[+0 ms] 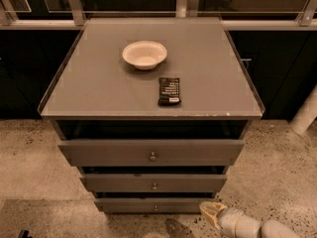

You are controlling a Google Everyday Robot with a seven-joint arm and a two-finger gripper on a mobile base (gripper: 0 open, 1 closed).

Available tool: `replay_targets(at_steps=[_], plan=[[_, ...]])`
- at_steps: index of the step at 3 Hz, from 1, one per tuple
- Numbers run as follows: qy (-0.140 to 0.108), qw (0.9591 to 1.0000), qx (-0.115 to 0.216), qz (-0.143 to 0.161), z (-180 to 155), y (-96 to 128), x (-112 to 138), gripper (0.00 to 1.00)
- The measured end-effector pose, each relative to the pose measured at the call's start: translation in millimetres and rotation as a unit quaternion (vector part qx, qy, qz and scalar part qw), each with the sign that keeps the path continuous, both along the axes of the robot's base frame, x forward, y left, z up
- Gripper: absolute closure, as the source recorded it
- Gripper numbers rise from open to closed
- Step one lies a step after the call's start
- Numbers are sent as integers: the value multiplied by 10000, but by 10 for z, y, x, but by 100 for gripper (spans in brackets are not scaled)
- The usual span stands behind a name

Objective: Open bottom drawer

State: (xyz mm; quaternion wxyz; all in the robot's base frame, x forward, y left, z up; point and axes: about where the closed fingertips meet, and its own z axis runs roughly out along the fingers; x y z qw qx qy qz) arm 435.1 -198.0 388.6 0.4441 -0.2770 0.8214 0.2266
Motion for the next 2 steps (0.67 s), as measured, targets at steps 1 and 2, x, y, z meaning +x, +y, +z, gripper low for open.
replay_targets(at_steps=[1,2], plan=[[149,9998,11,-153,-153,-32,-11,100],[238,9997,76,-10,-468,40,86,100]])
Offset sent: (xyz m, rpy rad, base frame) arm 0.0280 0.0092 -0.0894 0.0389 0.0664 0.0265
